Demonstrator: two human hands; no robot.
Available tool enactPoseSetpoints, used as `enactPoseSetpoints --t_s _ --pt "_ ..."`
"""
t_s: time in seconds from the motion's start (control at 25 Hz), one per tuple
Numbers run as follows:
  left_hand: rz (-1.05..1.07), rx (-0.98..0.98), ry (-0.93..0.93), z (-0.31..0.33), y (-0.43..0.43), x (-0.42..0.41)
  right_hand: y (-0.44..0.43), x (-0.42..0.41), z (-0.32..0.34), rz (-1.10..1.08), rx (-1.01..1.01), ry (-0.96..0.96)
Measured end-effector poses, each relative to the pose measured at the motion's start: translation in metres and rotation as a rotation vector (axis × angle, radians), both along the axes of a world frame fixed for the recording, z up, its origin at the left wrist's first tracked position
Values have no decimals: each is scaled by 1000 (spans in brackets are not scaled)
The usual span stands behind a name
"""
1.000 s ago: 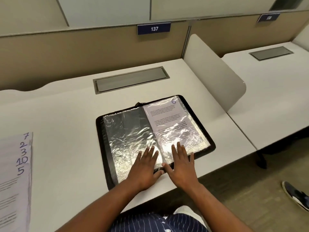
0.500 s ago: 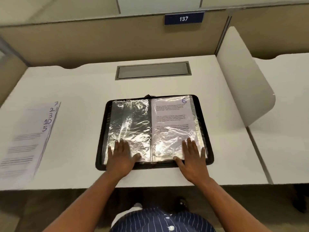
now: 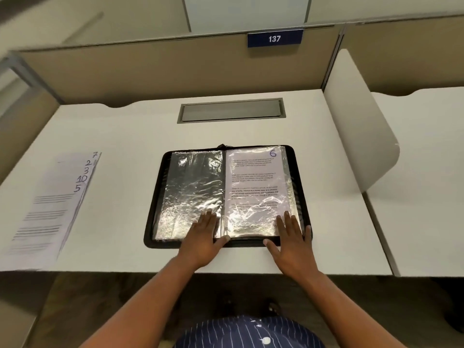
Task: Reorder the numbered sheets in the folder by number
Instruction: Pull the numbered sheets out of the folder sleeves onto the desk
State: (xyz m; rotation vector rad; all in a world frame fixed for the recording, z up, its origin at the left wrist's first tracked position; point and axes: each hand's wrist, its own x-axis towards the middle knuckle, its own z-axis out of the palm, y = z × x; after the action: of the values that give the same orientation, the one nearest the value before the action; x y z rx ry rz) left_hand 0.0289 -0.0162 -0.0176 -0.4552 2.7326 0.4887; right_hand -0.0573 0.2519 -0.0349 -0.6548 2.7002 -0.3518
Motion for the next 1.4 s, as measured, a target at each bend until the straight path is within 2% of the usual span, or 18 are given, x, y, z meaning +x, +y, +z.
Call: enactPoseSetpoints --t_s 0.08,0.36,0.48,0.72,0.8,0.88,1.0,1.24,1.4 --pt "63 64 -7 -8 -4 -4 2 6 2 16 16 22" --pt "310 -110 -28 -21 -78 10 -8 18 6 6 73 16" --pt "368 -108 16 -21 -86 15 -15 22 7 -18 50 24" --pt "229 -20 9 -22 -42 2 -15 32 7 -49 59 -3" --pt "154 36 67 -17 -25 -3 -12 33 8 -63 47 3" --pt "-28 96 147 -11 -1 -5 -11 33 8 -90 20 20" --pt "-309 53 185 -5 35 -10 -10 36 8 -102 14 47" --pt "-396 38 288 -9 44 -40 -4 40 14 -101 -10 64" --pt "-370 18 264 -3 42 -49 1 42 16 -113 -63 82"
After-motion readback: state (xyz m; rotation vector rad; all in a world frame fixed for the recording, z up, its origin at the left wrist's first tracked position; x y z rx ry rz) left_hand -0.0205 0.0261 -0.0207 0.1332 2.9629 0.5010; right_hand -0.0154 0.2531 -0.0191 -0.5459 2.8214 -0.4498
